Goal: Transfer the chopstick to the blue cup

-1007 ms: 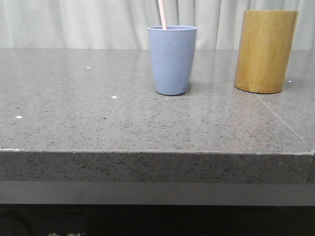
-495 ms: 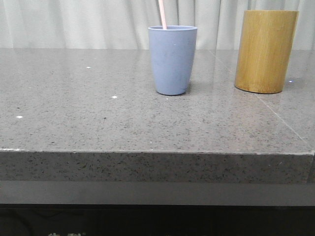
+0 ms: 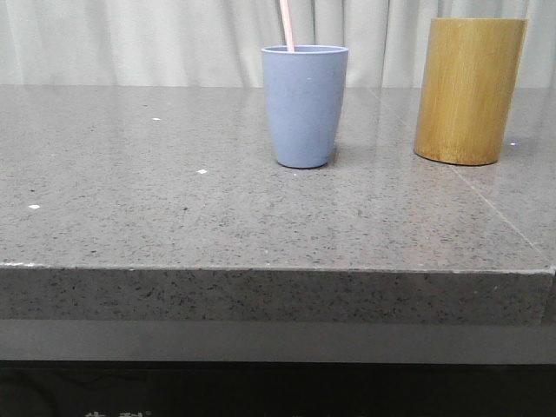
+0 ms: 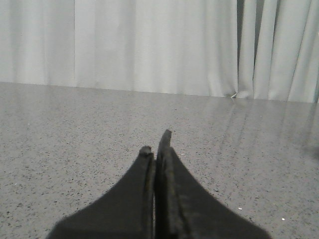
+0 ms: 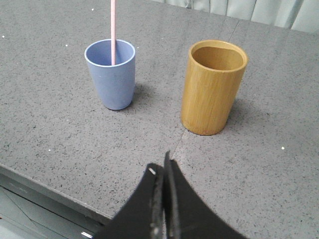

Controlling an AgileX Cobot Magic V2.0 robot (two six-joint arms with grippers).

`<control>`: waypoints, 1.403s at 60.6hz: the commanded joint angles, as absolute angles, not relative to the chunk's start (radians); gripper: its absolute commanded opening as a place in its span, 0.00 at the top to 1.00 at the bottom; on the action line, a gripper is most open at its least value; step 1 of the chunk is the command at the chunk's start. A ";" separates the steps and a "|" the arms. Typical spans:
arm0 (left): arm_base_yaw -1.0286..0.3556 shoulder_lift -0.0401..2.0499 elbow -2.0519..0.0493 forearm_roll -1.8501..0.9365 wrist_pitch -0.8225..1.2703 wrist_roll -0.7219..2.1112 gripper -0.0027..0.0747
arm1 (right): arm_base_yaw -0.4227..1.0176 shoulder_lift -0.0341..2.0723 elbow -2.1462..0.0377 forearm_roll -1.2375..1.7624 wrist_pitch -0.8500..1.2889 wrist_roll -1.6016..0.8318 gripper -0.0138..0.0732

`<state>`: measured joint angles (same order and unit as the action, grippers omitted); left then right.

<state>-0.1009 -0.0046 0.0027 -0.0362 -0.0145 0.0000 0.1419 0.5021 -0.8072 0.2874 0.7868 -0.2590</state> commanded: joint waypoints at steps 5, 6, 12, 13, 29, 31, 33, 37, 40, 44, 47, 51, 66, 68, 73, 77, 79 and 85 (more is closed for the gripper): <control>-0.098 -0.026 0.015 -0.036 -0.089 -0.011 0.99 | 0.135 0.506 -0.831 0.300 0.714 -0.262 0.92; -0.098 -0.026 0.015 -0.036 -0.089 -0.011 0.99 | 0.135 0.506 -0.831 0.300 0.714 -0.262 0.92; -0.098 -0.026 0.015 -0.036 -0.089 -0.011 0.99 | 0.135 0.506 -0.831 0.300 0.714 -0.262 0.92; -0.098 -0.026 0.015 -0.036 -0.089 -0.011 0.99 | 0.135 0.506 -0.831 0.300 0.714 -0.262 0.92; -0.098 -0.026 0.015 -0.036 -0.089 -0.011 0.99 | 0.135 0.506 -0.831 0.300 0.714 -0.262 0.92; -0.098 -0.026 0.015 -0.036 -0.089 -0.011 0.99 | 0.135 0.506 -0.831 0.300 0.714 -0.262 0.92; -0.098 -0.026 0.015 -0.036 -0.089 -0.011 0.99 | 0.135 0.506 -0.831 0.300 0.714 -0.262 0.92; -0.098 -0.026 0.015 -0.036 -0.089 -0.011 0.99 | 0.135 0.506 -0.831 0.300 0.714 -0.262 0.92; -0.098 -0.026 0.015 -0.036 -0.089 -0.011 0.99 | 0.135 0.506 -0.831 0.300 0.714 -0.262 0.92; -0.098 -0.026 0.015 -0.036 -0.089 -0.011 0.99 | 0.135 0.500 -0.824 0.299 0.708 -0.263 0.92; -0.098 -0.026 0.015 -0.036 -0.089 -0.011 0.99 | 0.132 0.485 -0.808 0.278 0.679 -0.266 0.92; -0.098 -0.026 0.015 -0.036 -0.089 -0.011 0.99 | 0.107 0.445 -0.757 0.251 0.614 -0.266 0.92; -0.098 -0.026 0.015 -0.036 -0.089 -0.011 0.99 | 0.063 0.186 -0.367 0.244 0.229 -0.266 0.92; -0.098 -0.026 0.015 -0.036 -0.089 -0.011 0.99 | 0.063 0.151 -0.312 0.244 0.189 -0.266 0.92; -0.098 -0.026 0.015 -0.036 -0.089 -0.011 0.99 | 0.063 0.084 -0.211 0.246 0.123 -0.266 0.92; -0.098 -0.026 0.015 -0.036 -0.089 -0.011 0.99 | 0.063 0.035 -0.138 0.252 0.086 -0.266 0.92; -0.098 -0.026 0.015 -0.036 -0.089 -0.011 0.99 | 0.063 0.014 -0.108 0.252 0.068 -0.266 0.92; -0.098 -0.026 0.015 -0.036 -0.089 -0.011 0.99 | 0.062 -0.032 -0.025 0.256 0.000 -0.266 0.92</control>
<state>-0.1009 -0.0046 0.0027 -0.0356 -0.0145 0.0000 0.0698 -0.0028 -0.0498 0.2490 0.1452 -0.2590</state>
